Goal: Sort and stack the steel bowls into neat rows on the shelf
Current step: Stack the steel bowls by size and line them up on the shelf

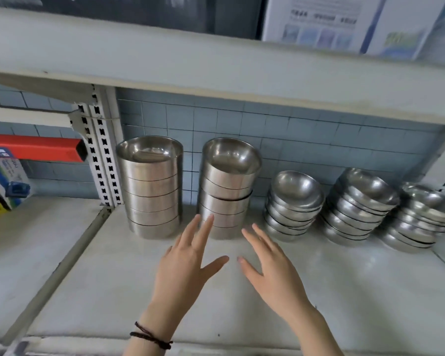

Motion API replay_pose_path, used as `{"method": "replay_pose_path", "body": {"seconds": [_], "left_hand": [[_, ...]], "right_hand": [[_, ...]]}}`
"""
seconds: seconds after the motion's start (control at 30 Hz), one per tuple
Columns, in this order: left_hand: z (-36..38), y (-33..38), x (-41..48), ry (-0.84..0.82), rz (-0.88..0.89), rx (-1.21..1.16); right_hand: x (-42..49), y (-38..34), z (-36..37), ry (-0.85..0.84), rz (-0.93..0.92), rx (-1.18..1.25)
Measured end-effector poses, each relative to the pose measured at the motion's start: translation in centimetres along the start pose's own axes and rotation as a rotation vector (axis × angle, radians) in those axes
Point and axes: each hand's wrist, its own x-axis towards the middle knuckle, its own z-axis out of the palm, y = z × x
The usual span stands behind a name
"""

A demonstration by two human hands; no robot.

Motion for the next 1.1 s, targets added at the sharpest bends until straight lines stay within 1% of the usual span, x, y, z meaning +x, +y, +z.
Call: {"method": "replay_pose_path", "body": {"seconds": [0.1,0.23,0.3,0.4,0.5,0.6,0.73,0.87,1.1], "left_hand": [[0.1,1.6,0.8,0.067,-0.030,-0.121],[0.4,1.9,2.6,0.108,-0.056,-0.437],[0.6,1.6,4.0,0.134,-0.088,-0.540],[1.0,1.0,6.3,0.157,-0.126,-0.648],[1.8,0.4,8.4,0.140,-0.134,-0.759],[2.7,-0.2,10.0,0.114,-0.125,-0.795],[3.4,-0.7,11.2,0.073,-0.134,-0.818],[3.6,-1.1,11.8,0.120,-0.155,-0.741],[3.8,-0.9,11.5,0.145,-0.160,-0.749]], "right_hand": [[0.4,1.0,-1.0,0.026,-0.013,0.135],[2.3,0.6,-1.7,0.117,-0.002,0.478],[3.7,0.2,-1.8,0.159,0.009,0.599],[5.8,-0.3,-1.5,0.202,0.042,0.696],[7.8,-0.3,-1.0,0.216,0.068,0.739],[9.7,-0.3,-0.6,0.223,0.063,0.753],[11.0,-0.3,-0.1,0.178,0.027,0.784],[11.7,-0.2,0.0,0.203,0.010,0.789],[11.7,0.0,0.2,0.234,0.012,0.802]]}}
